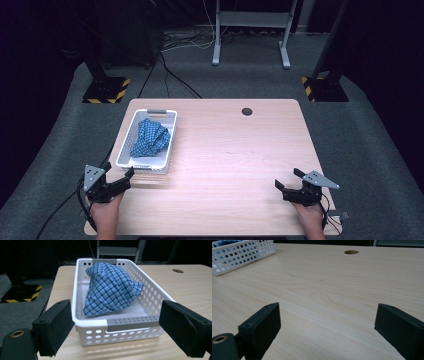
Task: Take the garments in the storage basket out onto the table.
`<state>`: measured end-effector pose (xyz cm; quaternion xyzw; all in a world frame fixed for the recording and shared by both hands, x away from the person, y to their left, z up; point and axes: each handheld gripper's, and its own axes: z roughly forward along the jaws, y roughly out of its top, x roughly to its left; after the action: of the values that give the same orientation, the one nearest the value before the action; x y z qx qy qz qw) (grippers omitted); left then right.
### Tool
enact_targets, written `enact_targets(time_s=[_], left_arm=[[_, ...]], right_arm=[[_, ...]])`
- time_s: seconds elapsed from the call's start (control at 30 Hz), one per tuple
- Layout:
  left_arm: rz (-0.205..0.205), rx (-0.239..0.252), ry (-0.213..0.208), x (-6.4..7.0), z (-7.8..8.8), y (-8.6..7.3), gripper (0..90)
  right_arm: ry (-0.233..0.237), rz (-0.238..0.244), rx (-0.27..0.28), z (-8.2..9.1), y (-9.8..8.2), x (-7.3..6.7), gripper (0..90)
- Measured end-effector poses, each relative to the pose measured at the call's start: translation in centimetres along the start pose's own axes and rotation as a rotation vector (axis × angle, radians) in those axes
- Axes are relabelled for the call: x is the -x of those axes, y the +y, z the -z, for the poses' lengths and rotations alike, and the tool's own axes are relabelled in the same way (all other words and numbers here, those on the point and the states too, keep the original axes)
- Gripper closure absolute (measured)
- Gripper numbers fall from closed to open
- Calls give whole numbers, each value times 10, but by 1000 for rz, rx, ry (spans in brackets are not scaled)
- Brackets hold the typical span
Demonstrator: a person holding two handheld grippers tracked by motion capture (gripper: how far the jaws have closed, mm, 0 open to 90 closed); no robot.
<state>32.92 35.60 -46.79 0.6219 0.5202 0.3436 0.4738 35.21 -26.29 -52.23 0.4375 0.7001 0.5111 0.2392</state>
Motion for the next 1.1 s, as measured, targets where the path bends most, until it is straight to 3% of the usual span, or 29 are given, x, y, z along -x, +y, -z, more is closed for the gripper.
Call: enact_targets(time_s=[0.43,0.73,1.1], left_arm=[[-24,43,-7,5,6,29,112],[-23,73,0,0,11,51,112],[-15,65,-1,-1,6,57,112]], right_arm=[[3,0,-3,0,0,0,55],[5,2,-3,0,0,0,55],[8,2,-1,0,0,0,55]])
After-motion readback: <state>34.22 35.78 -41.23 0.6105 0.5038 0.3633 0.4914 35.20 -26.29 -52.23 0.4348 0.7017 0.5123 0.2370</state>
